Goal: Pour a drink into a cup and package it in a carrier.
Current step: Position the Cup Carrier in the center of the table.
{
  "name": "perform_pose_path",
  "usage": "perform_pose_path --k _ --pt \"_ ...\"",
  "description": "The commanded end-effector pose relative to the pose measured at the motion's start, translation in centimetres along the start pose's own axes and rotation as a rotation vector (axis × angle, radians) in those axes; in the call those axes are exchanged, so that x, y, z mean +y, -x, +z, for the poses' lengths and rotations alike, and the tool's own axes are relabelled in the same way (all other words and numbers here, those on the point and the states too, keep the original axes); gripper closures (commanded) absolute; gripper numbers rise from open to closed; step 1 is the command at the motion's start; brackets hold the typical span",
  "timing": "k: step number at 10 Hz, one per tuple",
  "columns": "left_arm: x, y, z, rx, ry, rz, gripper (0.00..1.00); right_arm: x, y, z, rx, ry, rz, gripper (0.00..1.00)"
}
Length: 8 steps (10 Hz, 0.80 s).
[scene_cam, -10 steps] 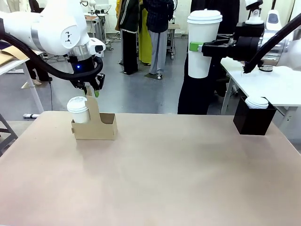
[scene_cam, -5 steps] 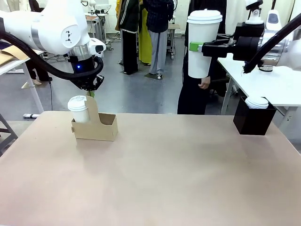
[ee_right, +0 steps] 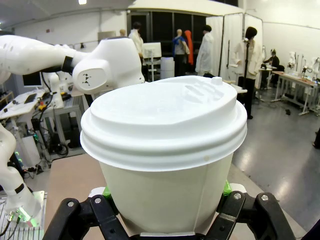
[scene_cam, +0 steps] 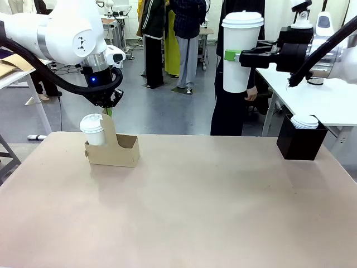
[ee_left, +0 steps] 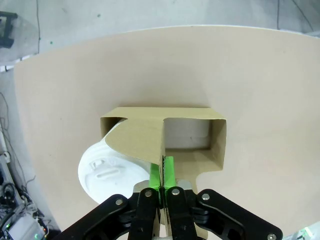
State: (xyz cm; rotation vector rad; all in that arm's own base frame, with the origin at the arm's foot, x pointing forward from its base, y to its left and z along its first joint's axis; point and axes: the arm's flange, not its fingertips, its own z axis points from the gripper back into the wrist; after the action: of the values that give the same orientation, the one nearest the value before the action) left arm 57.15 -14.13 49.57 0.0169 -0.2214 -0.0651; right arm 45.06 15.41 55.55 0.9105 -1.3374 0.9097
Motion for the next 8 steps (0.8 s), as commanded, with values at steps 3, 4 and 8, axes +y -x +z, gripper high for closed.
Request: perform_pose_path --k 3,4,8 --pt "-2.7 2.5 5.7 -0.101 0.032 0.043 0.98 -0.1 -0.6 -0.4 -0.006 0.007 0.004 0.20" --pt "-4.1 3.3 7.2 -0.115 0.038 0.058 0.98 -0.1 -0.6 -0.4 -0.006 0.007 0.004 0.20" --pt "-14.2 10.5 11.3 -0.090 0.124 0.052 0.98 -0.1 -0.6 -0.4 -0.006 0.007 0.004 0.20"
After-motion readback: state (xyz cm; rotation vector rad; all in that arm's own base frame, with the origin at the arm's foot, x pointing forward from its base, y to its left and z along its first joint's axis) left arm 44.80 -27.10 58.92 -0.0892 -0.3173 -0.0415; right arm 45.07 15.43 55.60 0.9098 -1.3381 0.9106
